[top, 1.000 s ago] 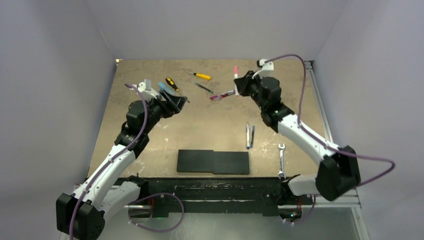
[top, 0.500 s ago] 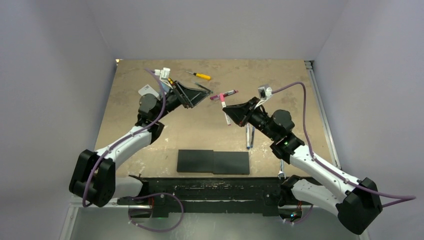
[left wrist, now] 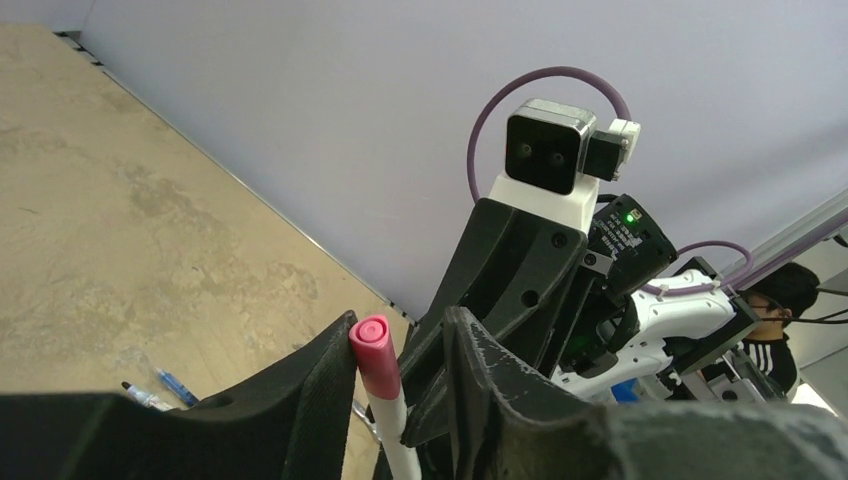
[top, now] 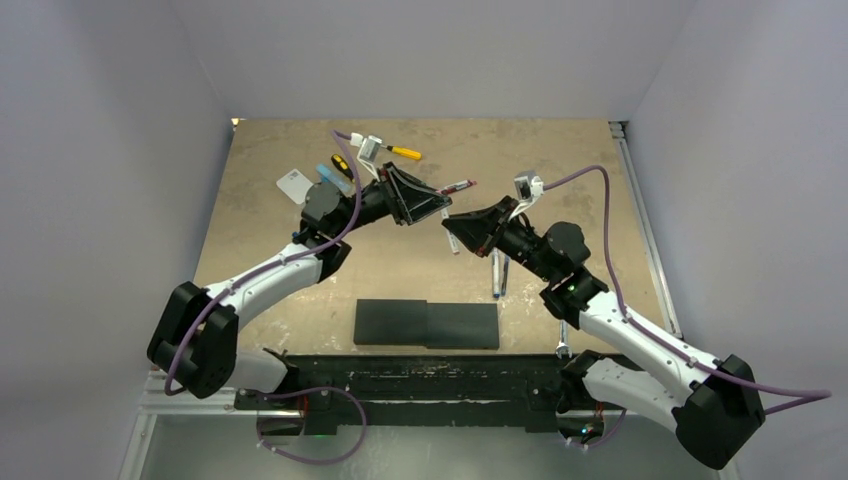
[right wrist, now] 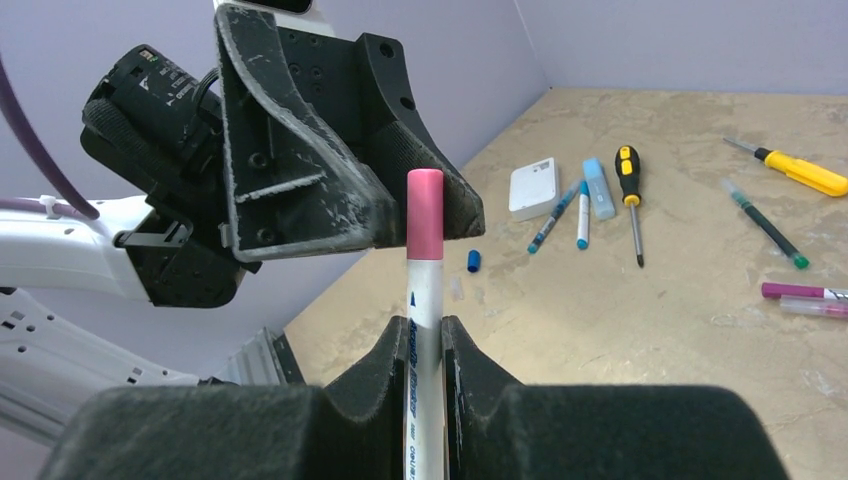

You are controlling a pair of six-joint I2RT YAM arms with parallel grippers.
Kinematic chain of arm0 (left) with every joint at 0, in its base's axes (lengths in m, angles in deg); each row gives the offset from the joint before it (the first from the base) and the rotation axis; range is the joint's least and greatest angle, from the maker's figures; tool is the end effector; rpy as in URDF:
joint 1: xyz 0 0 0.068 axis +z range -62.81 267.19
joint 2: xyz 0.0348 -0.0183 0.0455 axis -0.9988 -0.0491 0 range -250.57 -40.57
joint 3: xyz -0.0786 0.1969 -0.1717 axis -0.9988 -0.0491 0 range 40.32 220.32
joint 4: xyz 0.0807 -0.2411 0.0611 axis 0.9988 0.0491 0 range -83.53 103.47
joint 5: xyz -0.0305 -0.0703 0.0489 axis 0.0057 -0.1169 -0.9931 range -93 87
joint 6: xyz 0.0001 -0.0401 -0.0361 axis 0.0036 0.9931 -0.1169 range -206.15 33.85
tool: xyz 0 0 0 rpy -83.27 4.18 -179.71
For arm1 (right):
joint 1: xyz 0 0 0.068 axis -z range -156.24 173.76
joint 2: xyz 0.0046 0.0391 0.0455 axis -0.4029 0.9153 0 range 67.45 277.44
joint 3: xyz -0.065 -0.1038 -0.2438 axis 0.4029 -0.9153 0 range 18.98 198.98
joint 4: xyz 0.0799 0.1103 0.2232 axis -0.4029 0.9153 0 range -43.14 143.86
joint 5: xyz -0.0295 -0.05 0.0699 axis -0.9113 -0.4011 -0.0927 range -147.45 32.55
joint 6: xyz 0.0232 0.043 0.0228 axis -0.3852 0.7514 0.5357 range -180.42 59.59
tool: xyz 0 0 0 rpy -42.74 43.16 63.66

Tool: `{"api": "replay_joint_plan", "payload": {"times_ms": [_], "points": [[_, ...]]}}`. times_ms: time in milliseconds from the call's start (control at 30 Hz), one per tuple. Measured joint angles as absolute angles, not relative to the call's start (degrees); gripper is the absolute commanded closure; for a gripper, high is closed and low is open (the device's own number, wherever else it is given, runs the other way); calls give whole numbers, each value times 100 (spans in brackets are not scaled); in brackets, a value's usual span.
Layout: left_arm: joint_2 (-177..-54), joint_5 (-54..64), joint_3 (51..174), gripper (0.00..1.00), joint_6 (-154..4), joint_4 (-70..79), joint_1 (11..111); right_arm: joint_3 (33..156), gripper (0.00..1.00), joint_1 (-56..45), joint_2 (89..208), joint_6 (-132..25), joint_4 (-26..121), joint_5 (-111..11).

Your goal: Open the pen caps

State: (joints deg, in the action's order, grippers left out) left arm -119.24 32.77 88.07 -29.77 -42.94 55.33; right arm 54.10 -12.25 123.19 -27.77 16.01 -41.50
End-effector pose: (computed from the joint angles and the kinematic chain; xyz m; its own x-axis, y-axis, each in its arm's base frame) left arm 0.2495 -0.1797 0.3305 -0.5994 -0.4230 -0.6795 0.7222 0.0802 -0.6870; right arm 0.1789 0.1422 0.3207 -0.3020 0.4216 -0.8550 -0.7377 0.4648 0.4897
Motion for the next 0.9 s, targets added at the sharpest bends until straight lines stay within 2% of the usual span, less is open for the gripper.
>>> {"api": "replay_joint_plan", "payload": {"times_ms": [67,200,267,400,467,500,567,633,733,900], "points": [[-11953,3273,8857,73,-3029,-4204,5478,5410,100,-1225,12317,-2777,1594,-4139],[-11957,3253,8903,75,-3138,-4084,5424,5410,100,-1225,12302,-2777,1596,-4133],[-11959,3251,8925,80,-3175,-4025,5402,5410,100,-1225,12284,-2777,1594,-4135],[-11959,3251,8951,100,-3237,-3929,5367,5410,100,-1225,12245,-2777,1596,-4135],[-11959,3255,8958,100,-3265,-3920,5362,5410,100,-1225,12245,-2766,1605,-4139],[-11959,3255,8960,100,-3276,-3911,5362,5410,91,-1225,12243,-2762,1607,-4137],[-11959,3255,8960,100,-3280,-3907,5360,5410,64,-1225,12243,-2762,1625,-4137],[-11955,3251,8960,100,-3283,-3870,5360,5412,49,-1225,12243,-2753,1673,-4133],[-11905,3231,8960,100,-3285,-3802,5338,5436,42,-1223,12243,-2768,1861,-4011],[-11828,3275,8960,100,-3184,-3944,5330,5515,43,-1225,12247,-2664,2062,-3613]]}}
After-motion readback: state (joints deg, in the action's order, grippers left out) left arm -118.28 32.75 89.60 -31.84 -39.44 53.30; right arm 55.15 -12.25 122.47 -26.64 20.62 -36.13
